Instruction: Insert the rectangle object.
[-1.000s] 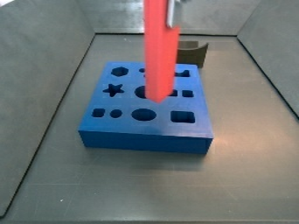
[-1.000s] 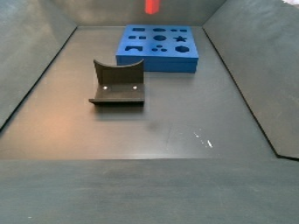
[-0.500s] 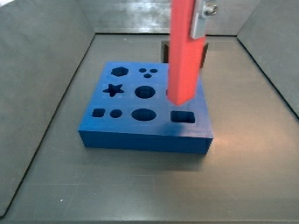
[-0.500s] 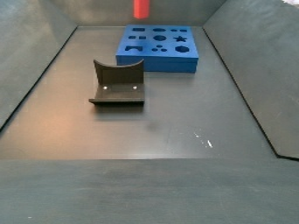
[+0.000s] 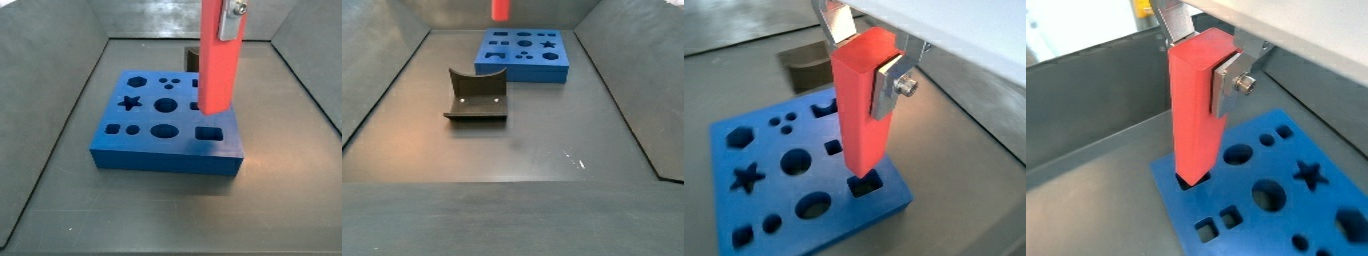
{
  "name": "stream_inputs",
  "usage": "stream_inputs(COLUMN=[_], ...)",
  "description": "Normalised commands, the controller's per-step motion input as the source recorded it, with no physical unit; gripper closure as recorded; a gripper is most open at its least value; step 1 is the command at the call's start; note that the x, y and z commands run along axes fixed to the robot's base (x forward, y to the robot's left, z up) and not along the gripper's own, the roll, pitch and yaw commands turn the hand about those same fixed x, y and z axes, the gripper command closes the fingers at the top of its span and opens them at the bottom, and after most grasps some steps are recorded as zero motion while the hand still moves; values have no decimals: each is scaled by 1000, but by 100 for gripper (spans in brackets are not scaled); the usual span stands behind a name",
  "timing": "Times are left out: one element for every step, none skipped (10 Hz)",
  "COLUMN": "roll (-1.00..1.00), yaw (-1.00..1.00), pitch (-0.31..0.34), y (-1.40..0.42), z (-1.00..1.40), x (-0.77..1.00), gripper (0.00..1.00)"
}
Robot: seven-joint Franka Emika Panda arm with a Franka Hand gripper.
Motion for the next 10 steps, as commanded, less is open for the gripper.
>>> stream_inputs(roll=[203,214,153,-46,-39,-1,-37,-64,0,0], yaw=[-960,-877,-737,-260,-6,0,0,0,-217,-163], pitch=[0,-6,39,59,9,0,59,97,114,94], y=[0,0,-111,0,9,-137,-183,-151,-23,0], z=[-97,-309,-486,-106,0,-120,-414,-466,-337,-300], x=[0,109,146,266,0,0,0,14,0,0], gripper=[100,100,100,100,100,100,100,100,100,100])
